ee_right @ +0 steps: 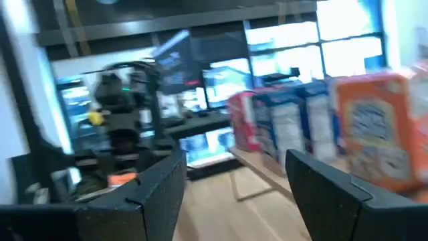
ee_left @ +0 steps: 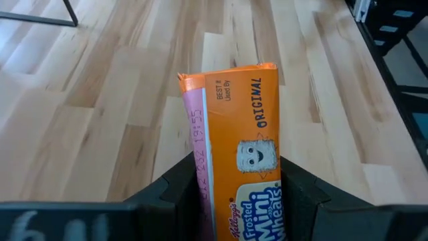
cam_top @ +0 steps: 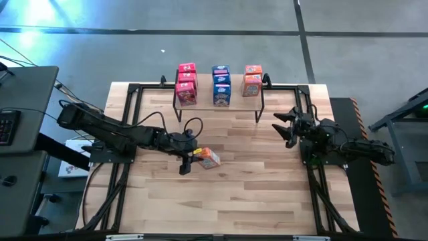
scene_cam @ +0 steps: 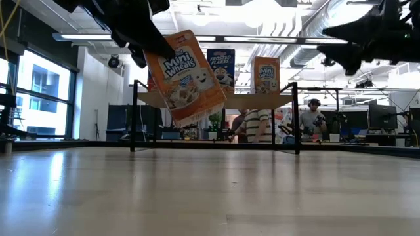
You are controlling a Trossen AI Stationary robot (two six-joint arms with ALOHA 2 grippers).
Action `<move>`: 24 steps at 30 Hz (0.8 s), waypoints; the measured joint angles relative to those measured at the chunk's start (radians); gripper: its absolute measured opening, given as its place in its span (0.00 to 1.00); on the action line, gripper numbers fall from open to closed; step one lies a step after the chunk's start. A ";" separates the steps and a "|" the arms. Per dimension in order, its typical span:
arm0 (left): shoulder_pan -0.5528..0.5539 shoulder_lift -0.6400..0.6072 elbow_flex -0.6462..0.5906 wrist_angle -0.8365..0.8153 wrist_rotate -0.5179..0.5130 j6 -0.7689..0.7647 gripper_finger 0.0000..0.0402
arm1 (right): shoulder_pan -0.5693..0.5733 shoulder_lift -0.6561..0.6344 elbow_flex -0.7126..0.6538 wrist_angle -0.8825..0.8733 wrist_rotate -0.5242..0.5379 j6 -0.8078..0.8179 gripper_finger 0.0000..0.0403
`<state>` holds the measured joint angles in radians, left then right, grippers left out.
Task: Stack cereal on shelf
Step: Put the orange cereal box on the shelf
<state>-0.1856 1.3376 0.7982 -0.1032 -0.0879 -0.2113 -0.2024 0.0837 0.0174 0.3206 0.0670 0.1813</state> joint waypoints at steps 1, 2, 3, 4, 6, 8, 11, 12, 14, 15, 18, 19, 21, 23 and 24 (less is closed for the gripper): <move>0.000 0.000 0.000 0.000 0.000 -0.008 0.34 | 0.000 0.000 0.009 0.002 -0.022 -0.010 0.62; 0.000 0.000 0.000 0.000 0.000 -0.020 0.34 | 0.000 0.001 0.020 0.002 -0.033 -0.022 0.62; 0.000 0.000 0.000 0.000 0.000 -0.023 0.34 | 0.000 0.002 0.032 0.005 -0.040 -0.025 0.62; 0.000 0.000 0.000 0.000 0.000 -0.023 0.34 | 0.000 0.002 0.044 0.007 -0.042 -0.026 0.62; 0.000 0.000 0.000 0.000 -0.001 -0.023 0.34 | 0.000 0.002 0.069 0.007 -0.061 -0.050 0.62; 0.000 0.000 0.000 -0.002 -0.002 -0.023 0.34 | 0.000 0.002 0.096 0.006 -0.090 -0.088 0.62; 0.000 0.000 0.000 -0.002 -0.002 -0.022 0.34 | 0.000 0.010 0.140 0.005 -0.105 -0.111 0.62; 0.000 0.000 0.000 -0.002 -0.002 -0.023 0.34 | 0.000 0.016 0.156 -0.004 -0.105 -0.113 0.62; 0.000 0.000 0.000 -0.002 -0.002 -0.022 0.34 | 0.000 0.034 0.194 -0.045 -0.105 -0.142 0.63; 0.000 0.000 0.000 -0.003 -0.002 -0.022 0.34 | 0.000 0.046 0.212 -0.071 -0.105 -0.159 0.63; 0.000 0.000 0.000 -0.003 -0.002 -0.022 0.34 | 0.000 0.095 0.265 -0.128 -0.102 -0.165 0.65; 0.000 0.000 0.000 -0.003 -0.002 -0.023 0.34 | 0.000 0.117 0.283 -0.132 -0.102 -0.179 0.66; 0.000 0.000 0.000 -0.003 -0.002 -0.023 0.34 | 0.000 0.163 0.319 -0.140 -0.102 -0.199 0.67; 0.000 0.000 0.000 -0.003 -0.002 -0.022 0.34 | 0.000 0.220 0.361 -0.156 -0.102 -0.208 0.69; 0.000 0.000 0.000 -0.003 -0.002 -0.023 0.34 | 0.000 0.250 0.384 -0.167 -0.104 -0.209 0.69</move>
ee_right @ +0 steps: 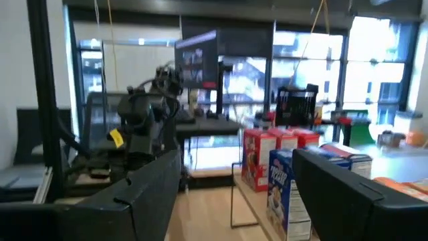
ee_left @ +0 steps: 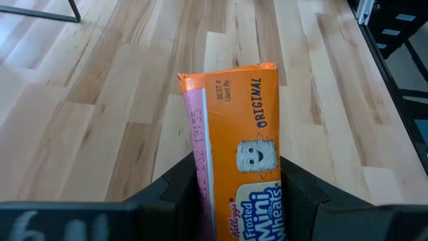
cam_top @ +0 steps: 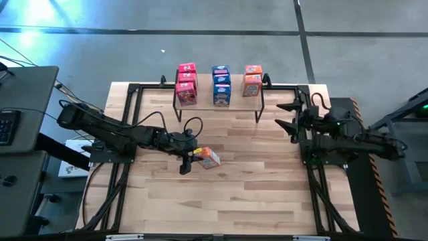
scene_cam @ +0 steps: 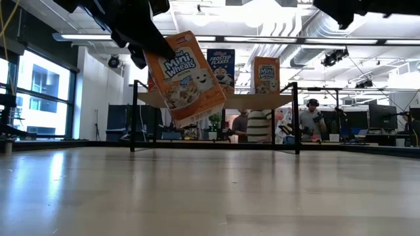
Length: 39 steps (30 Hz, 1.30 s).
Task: Stack cereal on shelf
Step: Put the orange cereal box on the shelf
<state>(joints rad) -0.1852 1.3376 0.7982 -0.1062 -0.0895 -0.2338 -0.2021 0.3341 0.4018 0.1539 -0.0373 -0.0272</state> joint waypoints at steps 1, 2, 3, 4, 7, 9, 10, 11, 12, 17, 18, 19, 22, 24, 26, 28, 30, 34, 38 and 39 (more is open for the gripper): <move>0.000 0.000 0.000 0.000 0.000 0.000 0.34 | 0.000 0.032 0.025 -0.015 -0.004 0.000 0.70; 0.000 0.000 0.000 0.000 0.000 0.000 0.34 | 0.000 0.066 0.051 -0.031 -0.010 0.002 0.70; 0.000 0.000 0.000 0.000 0.000 0.000 0.34 | 0.000 0.097 0.076 -0.051 -0.017 0.013 0.70; 0.000 0.000 0.000 0.000 0.000 0.000 0.34 | 0.000 0.129 0.103 -0.076 -0.027 0.028 0.70; 0.000 0.000 0.000 0.000 0.000 0.000 0.34 | 0.000 0.225 0.183 -0.131 -0.051 0.063 0.70; 0.000 0.000 0.000 0.000 0.000 0.000 0.34 | 0.000 0.288 0.229 -0.163 -0.073 0.076 0.70; 0.000 0.000 0.000 0.000 0.000 0.000 0.34 | 0.000 0.319 0.250 -0.179 -0.083 0.071 0.70; 0.000 0.000 0.000 0.000 0.000 0.000 0.34 | 0.000 0.347 0.269 -0.192 -0.097 0.067 0.70; 0.000 0.000 0.000 0.000 0.000 0.000 0.34 | 0.000 0.374 0.283 -0.200 -0.106 0.063 0.70; 0.000 0.000 0.000 -0.001 0.000 0.001 0.34 | 0.000 0.494 0.335 -0.202 -0.160 0.048 0.70; 0.000 0.000 0.000 -0.001 0.000 0.001 0.34 | 0.000 0.515 0.342 -0.197 -0.168 0.049 0.70; 0.000 0.000 0.000 -0.001 0.000 0.001 0.34 | 0.000 0.535 0.346 -0.195 -0.177 0.049 0.70; 0.000 0.000 0.000 -0.001 0.000 0.001 0.34 | 0.004 0.595 0.358 -0.194 -0.209 0.048 0.70; 0.000 0.000 0.000 0.000 0.000 0.001 0.34 | 0.014 0.632 0.364 -0.190 -0.223 0.046 0.70; 0.002 0.000 0.000 0.000 -0.009 0.001 0.34 | 0.030 0.665 0.371 -0.182 -0.225 0.036 0.70; 0.002 0.000 0.000 0.001 -0.029 0.001 0.34 | 0.048 0.696 0.372 -0.151 -0.226 0.006 0.70; 0.002 0.000 0.000 0.001 -0.045 0.002 0.34 | 0.069 0.722 0.372 -0.120 -0.225 -0.014 0.70; 0.002 0.000 0.000 0.006 -0.071 0.002 0.34 | 0.105 0.766 0.372 -0.057 -0.226 -0.029 0.70; 0.002 0.000 0.000 0.046 -0.081 0.002 0.34 | 0.132 0.814 0.372 0.013 -0.225 -0.001 0.70; 0.002 0.000 0.000 0.063 -0.081 0.003 0.34 | 0.138 0.827 0.372 0.030 -0.224 0.002 0.70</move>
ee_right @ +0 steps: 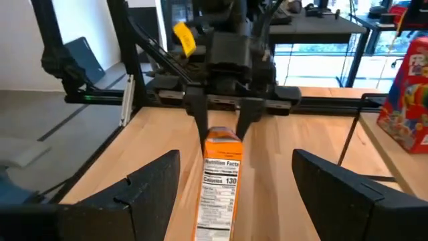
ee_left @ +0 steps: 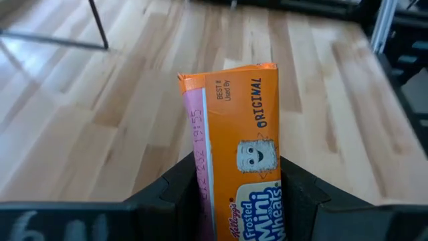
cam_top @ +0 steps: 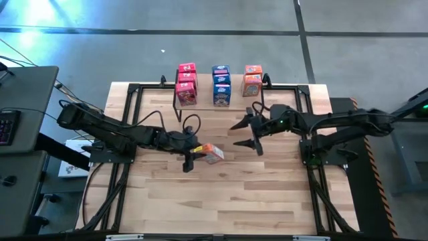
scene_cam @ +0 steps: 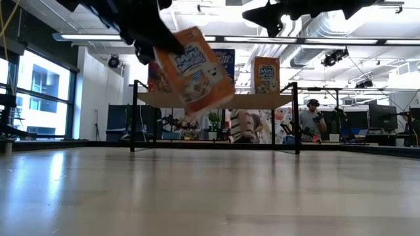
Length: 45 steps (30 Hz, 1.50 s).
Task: Stack cereal on shelf
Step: Put the orange cereal box on the shelf
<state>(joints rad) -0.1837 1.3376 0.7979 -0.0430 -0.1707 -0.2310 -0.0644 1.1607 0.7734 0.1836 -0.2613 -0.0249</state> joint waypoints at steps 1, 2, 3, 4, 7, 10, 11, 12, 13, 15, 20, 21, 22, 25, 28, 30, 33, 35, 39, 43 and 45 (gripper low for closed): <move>0.000 -0.001 0.000 0.014 0.000 0.005 0.34 | 0.006 0.013 0.000 0.013 0.008 0.000 0.70; 0.000 -0.001 0.000 0.024 0.000 0.014 0.34 | 0.013 0.027 0.000 0.030 0.024 0.001 0.70; 0.000 -0.001 0.000 0.034 0.000 0.026 0.34 | 0.018 0.038 0.000 0.047 0.035 0.001 0.70; 0.000 -0.001 0.000 0.044 0.000 0.036 0.34 | 0.023 0.048 0.000 0.065 0.050 0.001 0.70; 0.001 -0.001 0.000 0.067 0.000 0.062 0.34 | 0.036 0.081 0.000 0.139 0.077 -0.001 0.70; 0.001 -0.001 0.000 0.077 -0.003 0.076 0.34 | 0.045 0.112 0.000 0.229 0.105 -0.001 0.70; 0.001 -0.001 0.000 0.079 -0.008 0.077 0.34 | 0.046 0.119 0.000 0.259 0.105 -0.001 0.70; 0.001 -0.001 0.000 0.079 -0.012 0.078 0.34 | 0.046 0.129 0.000 0.295 0.105 -0.001 0.70; 0.001 -0.001 0.000 0.079 -0.019 0.078 0.34 | 0.045 0.136 0.000 0.323 0.105 -0.002 0.70; 0.001 -0.001 0.000 0.079 -0.024 0.079 0.34 | 0.039 0.148 0.000 0.372 0.105 -0.001 0.70; 0.001 -0.001 0.000 0.080 -0.024 0.079 0.34 | 0.013 0.149 0.000 0.389 0.098 0.011 0.70; 0.001 -0.001 0.000 0.081 -0.024 0.079 0.34 | 0.006 0.149 0.000 0.388 0.089 0.022 0.70; 0.002 -0.001 0.000 0.081 -0.024 0.079 0.34 | -0.002 0.149 0.004 0.378 0.079 0.025 0.70; 0.008 -0.001 0.000 0.081 -0.024 0.078 0.34 | -0.018 0.149 0.055 0.280 0.055 0.026 0.70; 0.014 -0.001 0.000 0.083 -0.024 0.078 0.34 | -0.021 0.149 0.116 0.173 0.047 0.021 0.70; 0.014 -0.001 0.000 0.086 -0.024 0.078 0.34 | -0.019 0.149 0.149 0.110 0.045 0.008 0.70; 0.014 -0.001 0.000 0.086 -0.025 0.078 0.34 | -0.018 0.149 0.177 0.043 0.044 0.010 0.70; 0.014 -0.001 0.000 0.086 -0.025 0.078 0.34 | -0.018 0.149 0.179 0.029 0.044 0.021 0.70; 0.014 -0.001 0.000 0.086 -0.025 0.078 0.34 | -0.018 0.158 0.179 0.009 0.043 0.031 0.70; 0.014 -0.001 0.000 0.086 -0.025 0.078 0.34 | -0.018 0.202 0.180 0.007 0.024 0.051 0.70; 0.014 -0.001 0.000 0.086 -0.025 0.078 0.34 | -0.018 0.226 0.180 0.007 0.020 0.051 0.70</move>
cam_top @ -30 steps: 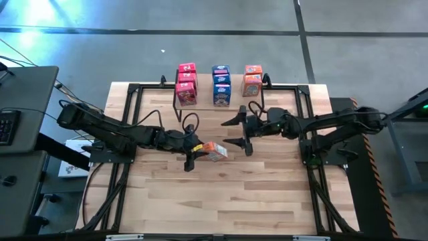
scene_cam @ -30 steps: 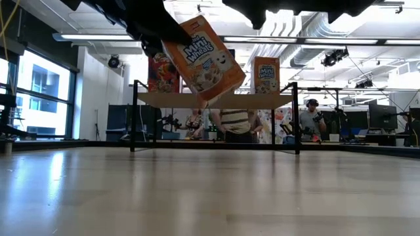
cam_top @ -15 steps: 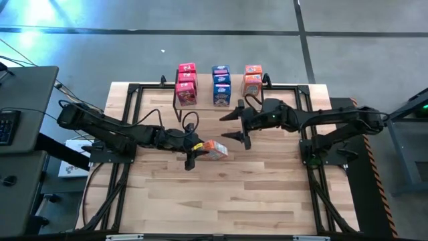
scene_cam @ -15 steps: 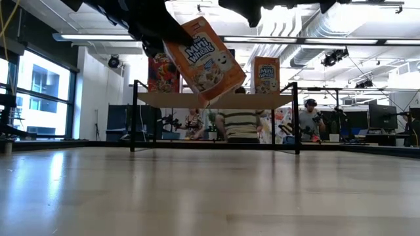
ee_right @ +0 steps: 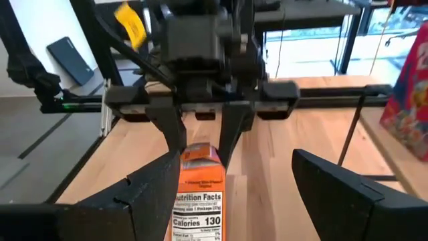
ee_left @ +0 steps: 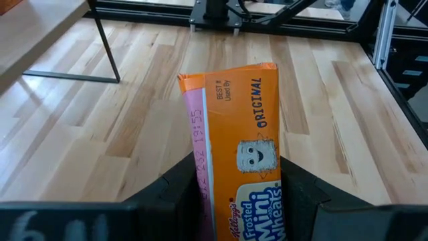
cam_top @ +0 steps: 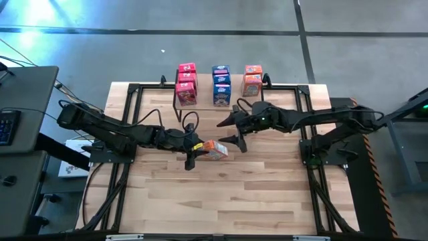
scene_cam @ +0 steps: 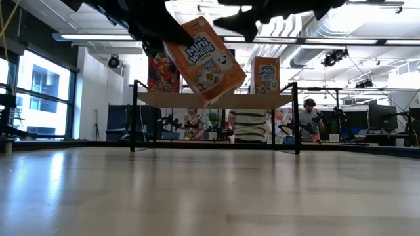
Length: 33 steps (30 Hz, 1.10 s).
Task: Stack cereal on shelf
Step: Put the orange cereal box on the shelf
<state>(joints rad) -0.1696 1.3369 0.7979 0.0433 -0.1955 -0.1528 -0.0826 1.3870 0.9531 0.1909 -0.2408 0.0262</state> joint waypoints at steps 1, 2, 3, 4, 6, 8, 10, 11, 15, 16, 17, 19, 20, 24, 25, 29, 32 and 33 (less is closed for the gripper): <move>0.000 0.000 0.000 0.000 0.000 0.000 0.34 | 0.000 0.013 0.000 0.005 0.000 0.000 0.70; 0.000 0.000 0.000 0.000 0.000 0.000 0.34 | 0.000 0.025 0.000 0.010 -0.001 0.000 0.70; 0.000 0.000 0.000 0.000 0.000 0.000 0.34 | 0.000 0.036 0.001 0.009 -0.003 0.000 0.70; 0.000 0.000 0.000 0.000 0.000 0.000 0.34 | 0.000 0.050 0.006 0.009 -0.007 0.000 0.70; 0.000 0.000 0.000 0.000 0.000 0.000 0.34 | 0.004 0.077 0.017 0.012 -0.025 0.000 0.70; 0.000 0.000 0.000 -0.001 0.000 0.000 0.34 | 0.013 0.105 0.031 0.011 -0.026 0.000 0.70; 0.000 0.000 0.000 -0.002 0.000 0.000 0.34 | 0.024 0.124 0.042 0.007 -0.027 -0.005 0.70; 0.000 0.000 0.000 -0.002 0.000 0.000 0.34 | 0.030 0.133 0.049 0.008 -0.029 -0.005 0.70; 0.000 0.000 0.000 -0.004 0.000 0.000 0.34 | 0.046 0.152 0.062 0.007 -0.028 -0.007 0.70; 0.000 0.000 0.000 -0.004 -0.001 0.000 0.34 | 0.050 0.154 0.064 0.007 -0.017 -0.008 0.70; 0.000 0.000 0.000 -0.004 -0.001 0.000 0.34 | 0.053 0.155 0.064 0.003 -0.001 -0.008 0.70; 0.000 0.000 0.000 -0.005 -0.001 0.000 0.34 | 0.057 0.155 0.064 -0.002 0.005 -0.008 0.70; 0.000 0.000 0.000 -0.005 -0.001 0.000 0.34 | 0.058 0.155 0.064 -0.005 0.004 -0.008 0.70; 0.000 0.000 0.000 -0.003 -0.002 0.000 0.34 | 0.059 0.155 0.064 -0.016 0.004 0.000 0.70; 0.000 0.000 0.000 -0.002 -0.002 0.000 0.34 | 0.060 0.156 0.064 -0.021 0.004 0.000 0.70; 0.000 0.001 0.000 0.008 -0.018 0.000 0.34 | 0.066 0.171 0.064 -0.023 0.004 0.000 0.70; 0.000 0.001 0.000 0.017 -0.031 0.000 0.34 | 0.067 0.180 0.064 -0.025 0.006 0.000 0.69; 0.000 0.001 0.000 0.017 -0.032 0.000 0.34 | 0.067 0.180 0.064 -0.025 0.006 0.001 0.69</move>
<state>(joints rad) -0.1696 1.3376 0.7979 0.0600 -0.2280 -0.1532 -0.0154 1.5673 1.0176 0.1661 -0.2344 0.0275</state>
